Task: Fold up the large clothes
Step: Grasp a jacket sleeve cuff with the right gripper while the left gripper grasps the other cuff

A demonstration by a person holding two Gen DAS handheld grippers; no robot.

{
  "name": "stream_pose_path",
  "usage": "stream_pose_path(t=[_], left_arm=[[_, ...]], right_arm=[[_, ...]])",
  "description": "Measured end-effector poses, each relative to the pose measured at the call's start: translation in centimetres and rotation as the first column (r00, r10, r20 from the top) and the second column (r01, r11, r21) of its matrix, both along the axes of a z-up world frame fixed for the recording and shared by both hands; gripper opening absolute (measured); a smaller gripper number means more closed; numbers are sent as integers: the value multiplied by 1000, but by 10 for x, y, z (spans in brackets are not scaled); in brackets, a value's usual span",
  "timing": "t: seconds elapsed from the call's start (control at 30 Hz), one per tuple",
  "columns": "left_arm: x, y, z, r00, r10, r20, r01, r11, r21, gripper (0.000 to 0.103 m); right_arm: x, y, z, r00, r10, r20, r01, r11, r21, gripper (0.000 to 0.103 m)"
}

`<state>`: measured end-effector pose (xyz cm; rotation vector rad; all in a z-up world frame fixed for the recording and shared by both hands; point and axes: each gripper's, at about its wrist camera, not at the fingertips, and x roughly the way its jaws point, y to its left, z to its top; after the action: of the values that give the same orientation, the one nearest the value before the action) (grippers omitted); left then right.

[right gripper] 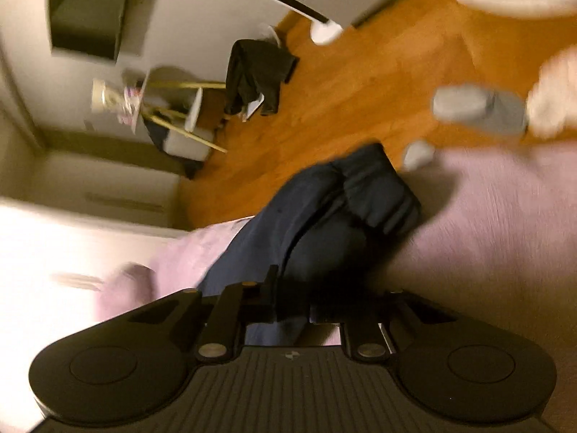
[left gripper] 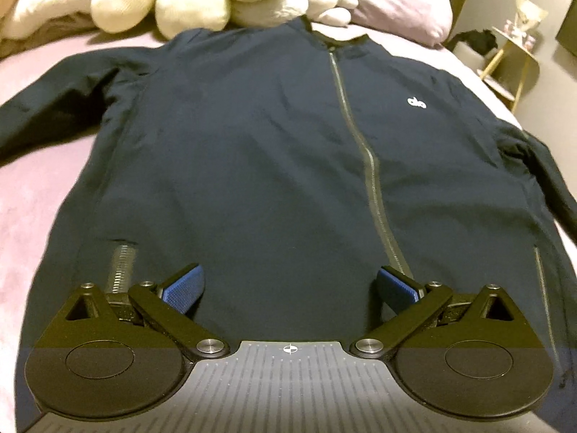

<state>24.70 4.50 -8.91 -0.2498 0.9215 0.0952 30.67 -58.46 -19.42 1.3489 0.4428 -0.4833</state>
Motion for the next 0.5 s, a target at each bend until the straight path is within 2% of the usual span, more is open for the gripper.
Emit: stream_pose_path(t=[0.03, 0.07, 0.1, 0.13, 0.17, 0.2, 0.23, 0.3, 0.33, 0.37, 0.47, 0.5], left_arm=[[-2, 4, 3, 1000, -4, 3, 4, 1000, -8, 103], [-3, 8, 7, 1000, -8, 6, 8, 1000, -13, 103], [-5, 10, 10, 1000, -8, 11, 8, 1000, -10, 103], [-7, 13, 15, 1000, -4, 24, 4, 1000, -1, 103], [-7, 16, 19, 999, -1, 36, 1, 1000, 5, 103], [-8, 18, 23, 999, 0, 51, -1, 1000, 7, 103], [-9, 21, 28, 998, -2, 67, 2, 1000, -2, 103], [-8, 25, 35, 996, -2, 89, 6, 999, -38, 103], [-7, 28, 39, 995, -1, 96, 7, 998, -62, 103], [-6, 29, 41, 995, 0, 99, 8, 996, -85, 103], [1, 32, 44, 995, -2, 96, 17, 988, -156, 103], [4, 32, 45, 995, -9, 98, 27, 984, -176, 103]], right_arm=[[8, 9, 18, 999, 18, -38, -23, 994, -111, 14], [13, 23, 42, 998, 39, -58, -51, 970, -236, 14], [19, 38, 64, 995, 69, -73, -92, 927, -365, 14], [26, 59, 86, 989, 113, -92, -143, 856, -497, 14], [34, 87, 109, 979, 175, -107, -203, 754, -625, 14], [41, 120, 129, 956, 269, -119, -269, 636, -724, 14], [47, 156, 144, 917, 375, -134, -327, 517, -791, 15], [53, 222, 156, 819, 540, -194, -402, 298, -866, 18], [55, 260, 154, 752, 610, -247, -428, 167, -888, 23], [55, 293, 147, 696, 654, -297, -444, 66, -894, 27], [62, 373, 109, 538, 699, -471, -503, -182, -845, 35], [66, 389, 95, 495, 689, -530, -536, -237, -810, 38]])
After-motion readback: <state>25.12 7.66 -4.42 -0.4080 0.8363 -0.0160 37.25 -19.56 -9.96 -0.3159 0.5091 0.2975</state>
